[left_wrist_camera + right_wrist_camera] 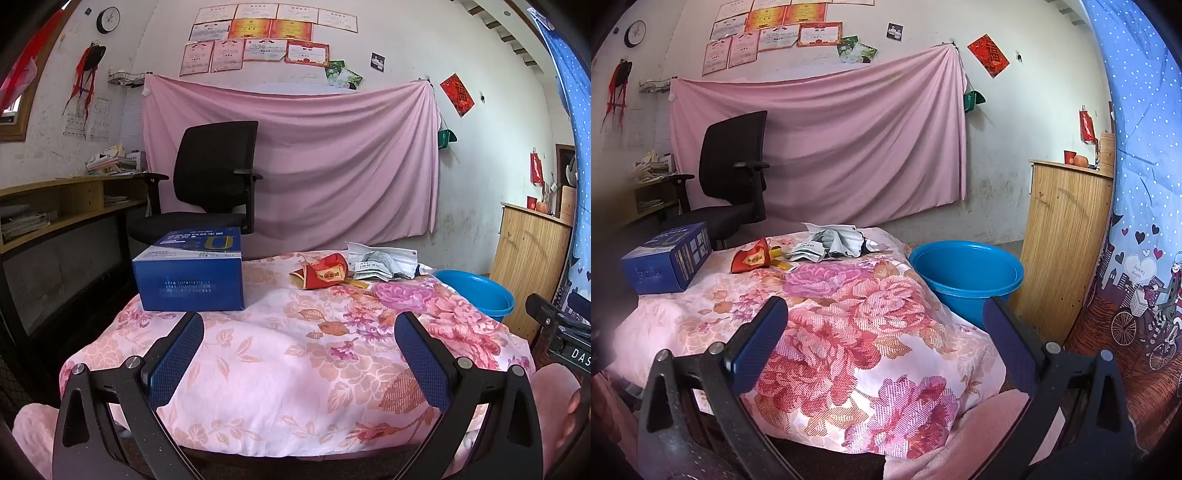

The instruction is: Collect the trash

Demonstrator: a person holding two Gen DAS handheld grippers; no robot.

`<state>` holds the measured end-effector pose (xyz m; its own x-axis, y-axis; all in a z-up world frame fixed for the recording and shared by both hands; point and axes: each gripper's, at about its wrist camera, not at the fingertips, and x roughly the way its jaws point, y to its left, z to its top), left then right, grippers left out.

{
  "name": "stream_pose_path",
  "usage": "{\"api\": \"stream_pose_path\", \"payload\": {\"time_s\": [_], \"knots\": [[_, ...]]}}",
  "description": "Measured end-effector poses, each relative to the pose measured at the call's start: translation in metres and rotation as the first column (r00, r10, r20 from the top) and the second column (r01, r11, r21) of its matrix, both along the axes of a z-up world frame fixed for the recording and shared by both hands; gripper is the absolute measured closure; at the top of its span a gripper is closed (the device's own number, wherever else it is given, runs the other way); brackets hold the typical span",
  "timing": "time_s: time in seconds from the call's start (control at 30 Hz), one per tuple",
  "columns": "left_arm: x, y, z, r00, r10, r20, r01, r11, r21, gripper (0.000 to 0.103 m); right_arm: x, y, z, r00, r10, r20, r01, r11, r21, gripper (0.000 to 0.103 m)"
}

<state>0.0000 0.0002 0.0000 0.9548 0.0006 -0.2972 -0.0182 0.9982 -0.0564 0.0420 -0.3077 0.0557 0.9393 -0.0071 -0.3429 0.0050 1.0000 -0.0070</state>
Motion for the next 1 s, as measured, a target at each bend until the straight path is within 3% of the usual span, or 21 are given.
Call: {"api": "stream_pose_path", "payload": {"time_s": [1.0], "knots": [[-0.0027,-0.0052,-0.0003,1.0,-0.011,-0.002,0.011,1.0,0.008,0.002,-0.0003,-0.0002,0.0004,1.0,0.0,-0.001,0.0,1.0,0.001,0.0]]}}
